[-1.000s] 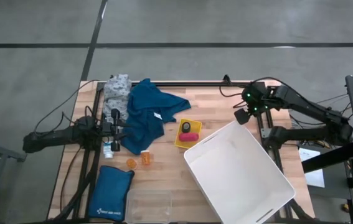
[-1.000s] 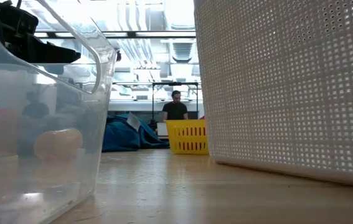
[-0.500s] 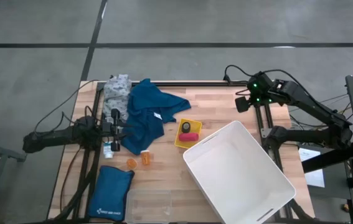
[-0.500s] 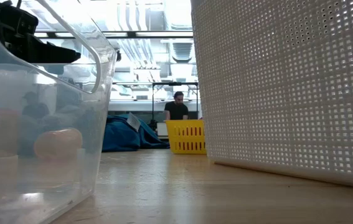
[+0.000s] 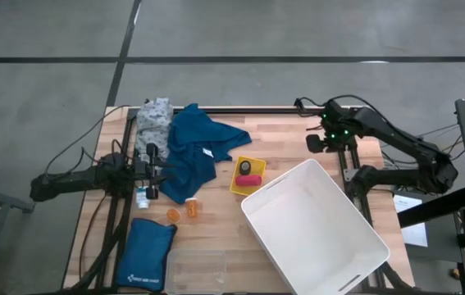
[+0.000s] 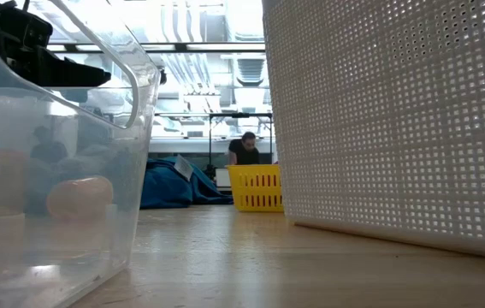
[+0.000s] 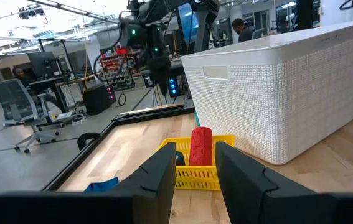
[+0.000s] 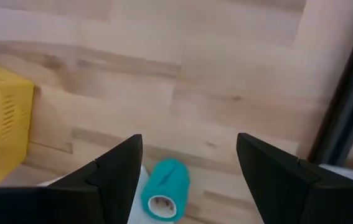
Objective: Pick & place medical supplies in basket/bin
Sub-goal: Put the light blue bandage into the yellow bin
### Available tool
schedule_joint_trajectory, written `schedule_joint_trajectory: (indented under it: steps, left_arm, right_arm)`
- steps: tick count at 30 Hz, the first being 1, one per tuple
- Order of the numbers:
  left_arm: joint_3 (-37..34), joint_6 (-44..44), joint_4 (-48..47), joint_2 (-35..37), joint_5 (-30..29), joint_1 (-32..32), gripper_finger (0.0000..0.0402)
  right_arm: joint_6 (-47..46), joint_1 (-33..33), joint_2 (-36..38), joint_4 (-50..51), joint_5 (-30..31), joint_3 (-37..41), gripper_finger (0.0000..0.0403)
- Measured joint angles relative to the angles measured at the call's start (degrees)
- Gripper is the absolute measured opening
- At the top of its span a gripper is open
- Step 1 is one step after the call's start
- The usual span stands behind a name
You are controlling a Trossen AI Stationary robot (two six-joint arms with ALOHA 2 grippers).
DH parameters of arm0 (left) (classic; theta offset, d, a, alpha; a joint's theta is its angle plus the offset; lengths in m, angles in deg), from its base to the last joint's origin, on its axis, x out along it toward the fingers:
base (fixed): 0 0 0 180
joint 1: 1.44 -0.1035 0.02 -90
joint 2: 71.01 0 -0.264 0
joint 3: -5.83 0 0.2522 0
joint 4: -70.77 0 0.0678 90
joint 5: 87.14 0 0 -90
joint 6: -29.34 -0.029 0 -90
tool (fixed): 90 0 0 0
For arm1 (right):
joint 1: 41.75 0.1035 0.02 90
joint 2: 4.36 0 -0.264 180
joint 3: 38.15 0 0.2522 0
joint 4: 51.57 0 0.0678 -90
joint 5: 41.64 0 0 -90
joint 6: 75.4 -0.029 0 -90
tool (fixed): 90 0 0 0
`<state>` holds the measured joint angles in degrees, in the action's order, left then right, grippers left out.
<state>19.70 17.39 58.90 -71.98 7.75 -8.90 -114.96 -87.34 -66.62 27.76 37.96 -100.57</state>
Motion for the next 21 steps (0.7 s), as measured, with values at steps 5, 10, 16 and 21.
schedule_joint_trajectory:
  steps: [5, 10, 16, 21]
  left_arm:
    - [0.01, -0.02, 0.0, -0.02, 0.02, 0.02, 0.0118]
    - [0.0, -0.01, 0.0, -0.01, 0.0, 0.0, 0.0118]
    - [0.01, 0.0, 0.0, -0.02, 0.0, 0.0, 0.0118]
    - [-0.01, -0.01, 0.0, -0.02, 0.01, 0.02, 0.0118]
  right_arm:
    - [-0.62, -0.08, -0.99, -1.26, -3.39, 3.02, 0.0256]
    - [-1.13, -0.08, -2.62, -4.66, -4.28, 5.59, 0.0256]
    - [-3.44, -0.08, -5.74, -7.8, -8.75, 7.87, 0.0256]
    - [-4.0, -0.08, -8.84, -8.01, -12.55, 8.92, 0.0271]
